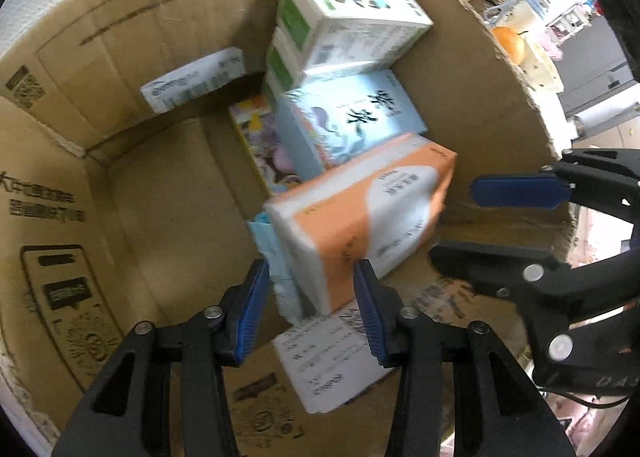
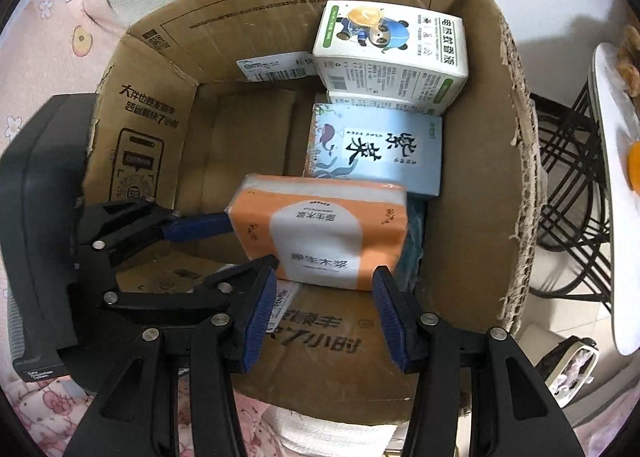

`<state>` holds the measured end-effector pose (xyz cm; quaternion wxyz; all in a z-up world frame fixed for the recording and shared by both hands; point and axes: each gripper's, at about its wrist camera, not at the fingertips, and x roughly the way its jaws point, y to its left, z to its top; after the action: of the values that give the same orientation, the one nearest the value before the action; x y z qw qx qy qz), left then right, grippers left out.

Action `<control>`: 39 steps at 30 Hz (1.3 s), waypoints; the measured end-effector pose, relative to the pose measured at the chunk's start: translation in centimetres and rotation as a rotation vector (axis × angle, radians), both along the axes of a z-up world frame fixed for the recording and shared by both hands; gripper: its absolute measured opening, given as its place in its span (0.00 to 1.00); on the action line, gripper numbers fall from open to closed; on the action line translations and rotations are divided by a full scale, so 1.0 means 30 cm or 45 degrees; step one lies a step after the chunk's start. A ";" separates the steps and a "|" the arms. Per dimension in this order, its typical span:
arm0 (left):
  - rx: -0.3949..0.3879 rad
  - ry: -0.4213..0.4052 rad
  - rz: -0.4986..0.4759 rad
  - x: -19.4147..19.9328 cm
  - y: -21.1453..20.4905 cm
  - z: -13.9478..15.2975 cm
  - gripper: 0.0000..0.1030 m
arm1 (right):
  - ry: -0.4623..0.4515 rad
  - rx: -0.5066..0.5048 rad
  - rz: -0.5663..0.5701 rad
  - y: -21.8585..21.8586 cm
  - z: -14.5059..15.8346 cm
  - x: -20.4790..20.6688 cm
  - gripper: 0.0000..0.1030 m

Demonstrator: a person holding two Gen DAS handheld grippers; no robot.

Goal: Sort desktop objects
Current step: 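Lower the tissue pack into the cardboard box and open the right gripper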

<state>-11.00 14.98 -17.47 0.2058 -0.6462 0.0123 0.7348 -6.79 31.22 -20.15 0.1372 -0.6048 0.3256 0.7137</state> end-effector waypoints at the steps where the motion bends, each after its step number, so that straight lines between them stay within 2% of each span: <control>1: 0.009 -0.009 0.012 -0.007 -0.007 0.001 0.46 | -0.006 0.015 0.011 -0.001 0.002 -0.003 0.46; 5: 0.061 -0.051 0.091 -0.019 -0.057 0.001 0.46 | -0.017 0.039 0.045 0.002 0.002 -0.008 0.46; 6: 0.080 -0.052 0.114 -0.022 -0.069 0.003 0.46 | -0.008 0.053 0.058 0.001 0.004 -0.009 0.43; 7: 0.095 -0.041 0.139 -0.025 -0.081 0.007 0.45 | 0.003 0.065 0.072 -0.001 0.007 -0.012 0.32; 9: 0.115 0.013 0.160 -0.027 -0.094 0.022 0.43 | -0.001 0.095 0.105 -0.006 0.010 -0.018 0.23; 11: 0.112 0.031 0.146 -0.044 -0.082 0.030 0.43 | -0.003 0.109 0.107 -0.004 0.006 -0.032 0.23; 16: 0.175 -0.001 0.170 -0.063 -0.074 0.049 0.42 | 0.005 0.087 0.111 0.005 0.000 -0.047 0.23; 20: 0.136 0.021 0.137 -0.080 -0.047 0.042 0.42 | 0.004 0.050 0.097 0.023 -0.012 -0.054 0.23; 23: 0.159 -0.056 0.144 -0.095 -0.041 0.019 0.41 | -0.005 0.041 0.082 0.034 -0.018 -0.053 0.23; 24: 0.189 -0.091 0.172 -0.108 -0.043 0.007 0.34 | -0.006 0.040 0.077 0.038 -0.019 -0.052 0.23; 25: 0.200 -0.116 0.186 -0.114 -0.045 -0.002 0.33 | -0.008 0.038 0.075 0.042 -0.020 -0.050 0.23; 39: 0.242 -0.286 0.254 -0.203 -0.006 -0.104 0.31 | -0.072 0.050 0.119 0.053 -0.028 -0.057 0.23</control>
<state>-17.09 14.80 -20.58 0.1923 -0.6999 -0.1445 0.6724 -8.49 32.81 -20.99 0.1246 -0.6364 0.2788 0.7084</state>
